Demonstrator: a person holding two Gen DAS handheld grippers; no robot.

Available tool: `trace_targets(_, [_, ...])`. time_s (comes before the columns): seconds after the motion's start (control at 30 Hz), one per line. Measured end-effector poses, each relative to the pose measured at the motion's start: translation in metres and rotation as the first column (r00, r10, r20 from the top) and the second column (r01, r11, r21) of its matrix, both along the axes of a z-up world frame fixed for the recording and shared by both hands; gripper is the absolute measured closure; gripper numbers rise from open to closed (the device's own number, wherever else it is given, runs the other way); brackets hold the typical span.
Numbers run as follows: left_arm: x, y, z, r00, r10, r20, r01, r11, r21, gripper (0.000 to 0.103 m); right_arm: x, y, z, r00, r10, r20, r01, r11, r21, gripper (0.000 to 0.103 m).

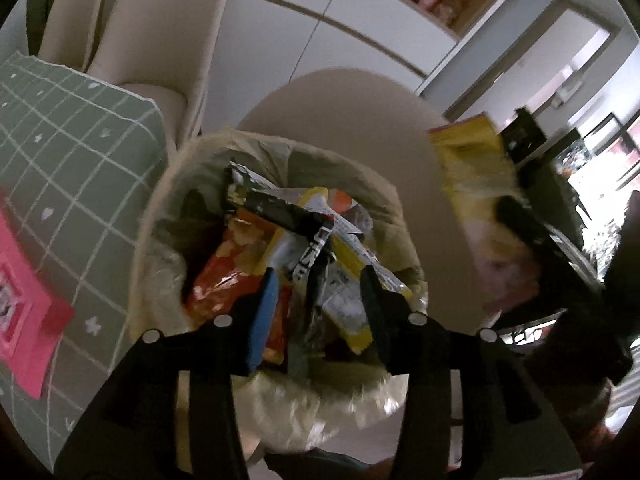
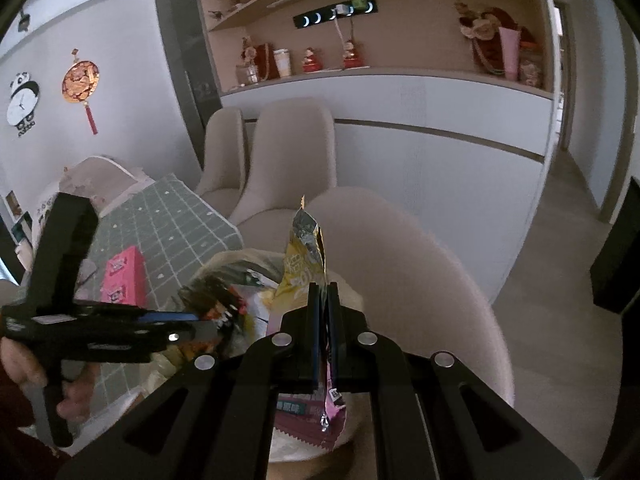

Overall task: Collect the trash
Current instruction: 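Lower the yellow-and-pink bag with the right tool into the bin and open, then move both tools back over the table toward the pink items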

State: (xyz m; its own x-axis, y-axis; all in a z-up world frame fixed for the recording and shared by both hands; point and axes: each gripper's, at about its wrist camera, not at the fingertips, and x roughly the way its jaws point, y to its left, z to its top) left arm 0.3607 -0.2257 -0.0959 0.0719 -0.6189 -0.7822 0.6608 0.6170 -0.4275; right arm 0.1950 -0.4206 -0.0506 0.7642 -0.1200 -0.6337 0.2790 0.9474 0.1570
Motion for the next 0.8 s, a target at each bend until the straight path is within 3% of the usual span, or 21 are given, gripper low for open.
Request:
trace_targets(0.27, [0.008, 0.07, 0.039, 0.986, 0.163, 0.044, -0.159, 0.984, -0.075, 0.062, 0.044, 0.039, -0.019, 0.99, 0.139, -0.016, -0.138, 0.987, 0.087, 0.097])
trace_targets(0.47, [0.013, 0.142, 0.045, 0.953, 0.298, 0.05, -0.294, 0.953, -0.073, 0.062, 0.086, 0.061, -0.083, 0.958, 0.165, -0.236, -0.148, 0.985, 0.084, 0.097])
trace_targets(0.67, [0.009, 0.218, 0.036, 0.892, 0.451, 0.037, -0.449, 0.892, -0.05, 0.062, 0.093, 0.064, -0.101, 0.94, 0.139, -0.311, -0.118, 0.989, 0.084, 0.097])
trace_targets(0.8, [0.004, 0.258, 0.024, 0.847, 0.531, 0.007, -0.531, 0.847, -0.027, 0.062, 0.088, 0.075, -0.095, 0.949, 0.121, -0.29, -0.098, 0.991, 0.093, 0.094])
